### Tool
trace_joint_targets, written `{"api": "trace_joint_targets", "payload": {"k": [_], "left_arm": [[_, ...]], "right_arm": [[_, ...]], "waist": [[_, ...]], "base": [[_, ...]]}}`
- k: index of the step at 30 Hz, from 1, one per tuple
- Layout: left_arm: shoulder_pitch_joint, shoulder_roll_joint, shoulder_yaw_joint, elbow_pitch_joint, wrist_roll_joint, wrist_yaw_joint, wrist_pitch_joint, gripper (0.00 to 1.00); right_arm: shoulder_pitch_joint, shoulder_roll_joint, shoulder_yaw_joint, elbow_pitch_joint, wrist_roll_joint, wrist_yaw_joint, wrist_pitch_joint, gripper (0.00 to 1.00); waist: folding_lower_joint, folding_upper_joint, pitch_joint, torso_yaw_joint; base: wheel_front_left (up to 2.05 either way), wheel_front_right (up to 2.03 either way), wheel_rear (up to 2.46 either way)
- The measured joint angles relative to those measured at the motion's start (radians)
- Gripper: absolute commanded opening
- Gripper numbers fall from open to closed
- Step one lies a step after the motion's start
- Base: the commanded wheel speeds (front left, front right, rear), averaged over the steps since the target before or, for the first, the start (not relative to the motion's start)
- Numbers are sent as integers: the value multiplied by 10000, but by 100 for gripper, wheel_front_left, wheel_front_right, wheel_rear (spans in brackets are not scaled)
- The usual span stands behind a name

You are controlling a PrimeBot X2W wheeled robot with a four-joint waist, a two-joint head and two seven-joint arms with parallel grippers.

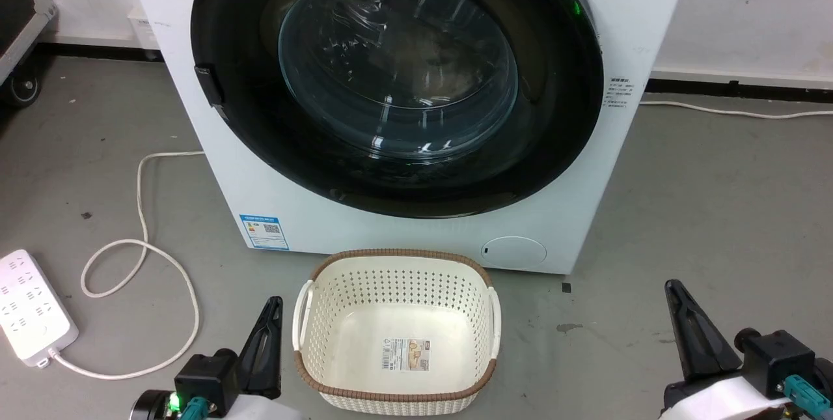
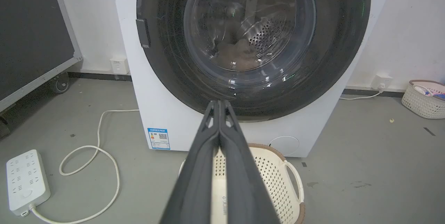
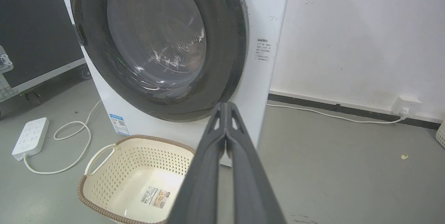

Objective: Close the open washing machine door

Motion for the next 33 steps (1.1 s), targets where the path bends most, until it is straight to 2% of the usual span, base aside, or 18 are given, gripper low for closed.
{"api": "trace_joint_targets", "payload": {"k": [33], "left_arm": [[-91,-65,297,-353,525,146,796,0]], "right_arm": [[-34,4,230,-165,-92,0,610,0]], "waist": [[0,1,5,166]], "base": [[0,0,0]]}}
